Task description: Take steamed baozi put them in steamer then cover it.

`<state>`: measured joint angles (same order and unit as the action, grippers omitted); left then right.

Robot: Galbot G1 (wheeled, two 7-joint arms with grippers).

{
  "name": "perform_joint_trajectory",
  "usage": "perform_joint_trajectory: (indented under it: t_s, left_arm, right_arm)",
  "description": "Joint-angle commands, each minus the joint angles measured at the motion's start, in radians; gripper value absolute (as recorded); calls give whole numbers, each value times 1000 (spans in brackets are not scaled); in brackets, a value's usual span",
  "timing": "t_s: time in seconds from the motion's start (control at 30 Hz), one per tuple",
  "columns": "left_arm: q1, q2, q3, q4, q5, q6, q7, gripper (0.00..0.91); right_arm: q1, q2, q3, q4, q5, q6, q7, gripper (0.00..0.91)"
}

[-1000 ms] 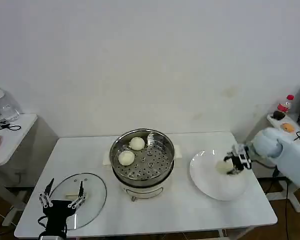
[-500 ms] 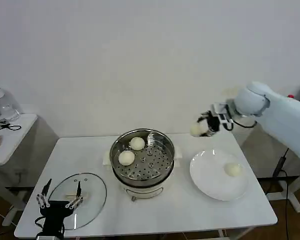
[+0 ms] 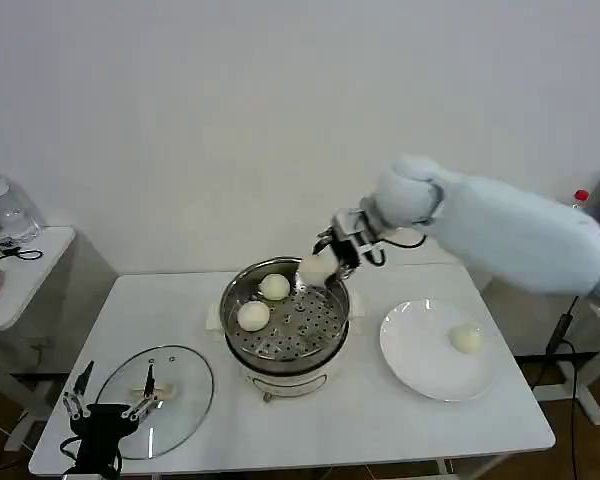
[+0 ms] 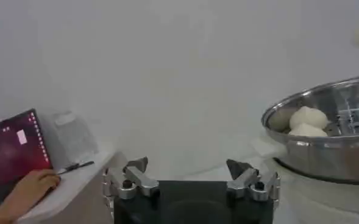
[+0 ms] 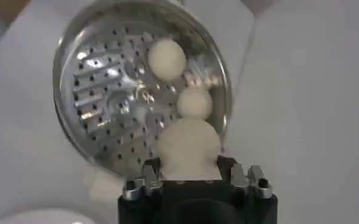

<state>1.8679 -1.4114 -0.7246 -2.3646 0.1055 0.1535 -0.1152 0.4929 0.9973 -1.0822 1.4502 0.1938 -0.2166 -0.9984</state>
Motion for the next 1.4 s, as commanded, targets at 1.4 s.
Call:
perform_joint_trajectory:
  t_s: [1.4]
  left_arm:
    - [19, -21, -6, -25, -12, -4, -3, 907]
  right_arm:
    - [-64, 167, -129, -57, -125, 271, -116, 907]
